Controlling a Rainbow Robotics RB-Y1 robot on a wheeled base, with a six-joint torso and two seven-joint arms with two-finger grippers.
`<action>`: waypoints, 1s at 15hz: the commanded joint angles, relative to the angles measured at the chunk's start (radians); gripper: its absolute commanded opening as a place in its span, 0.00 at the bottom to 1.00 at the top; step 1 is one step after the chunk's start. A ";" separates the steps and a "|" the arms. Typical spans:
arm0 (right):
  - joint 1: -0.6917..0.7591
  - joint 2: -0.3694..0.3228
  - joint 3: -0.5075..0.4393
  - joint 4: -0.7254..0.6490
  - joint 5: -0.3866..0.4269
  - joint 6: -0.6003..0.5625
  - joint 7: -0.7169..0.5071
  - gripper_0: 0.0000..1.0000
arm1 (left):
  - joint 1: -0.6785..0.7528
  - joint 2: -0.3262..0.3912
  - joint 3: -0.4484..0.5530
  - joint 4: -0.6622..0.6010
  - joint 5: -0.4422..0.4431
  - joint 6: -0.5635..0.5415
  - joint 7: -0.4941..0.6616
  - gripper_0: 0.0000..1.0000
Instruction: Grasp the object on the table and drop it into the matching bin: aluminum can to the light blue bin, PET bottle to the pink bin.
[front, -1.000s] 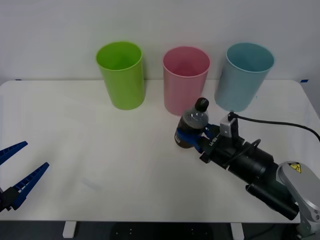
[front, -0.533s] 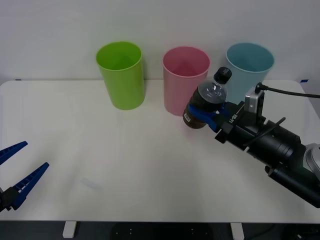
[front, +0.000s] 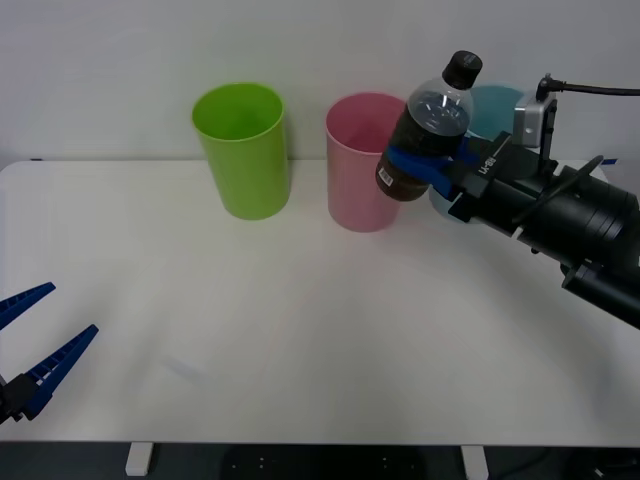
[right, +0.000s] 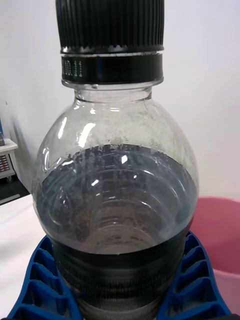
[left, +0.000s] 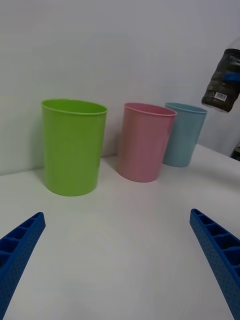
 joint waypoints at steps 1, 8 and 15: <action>-0.057 -0.010 -0.011 0.028 0.058 -0.002 -0.062 0.00 | 0.000 0.000 0.000 0.000 0.000 0.000 0.000 1.00; -0.278 0.020 -0.011 0.269 0.144 -0.063 -0.062 0.00 | 0.000 0.000 0.000 0.000 0.000 0.000 0.000 1.00; -0.440 0.116 -0.017 0.482 0.290 -0.066 -0.067 0.00 | 0.000 0.000 0.000 0.000 0.000 0.000 0.000 1.00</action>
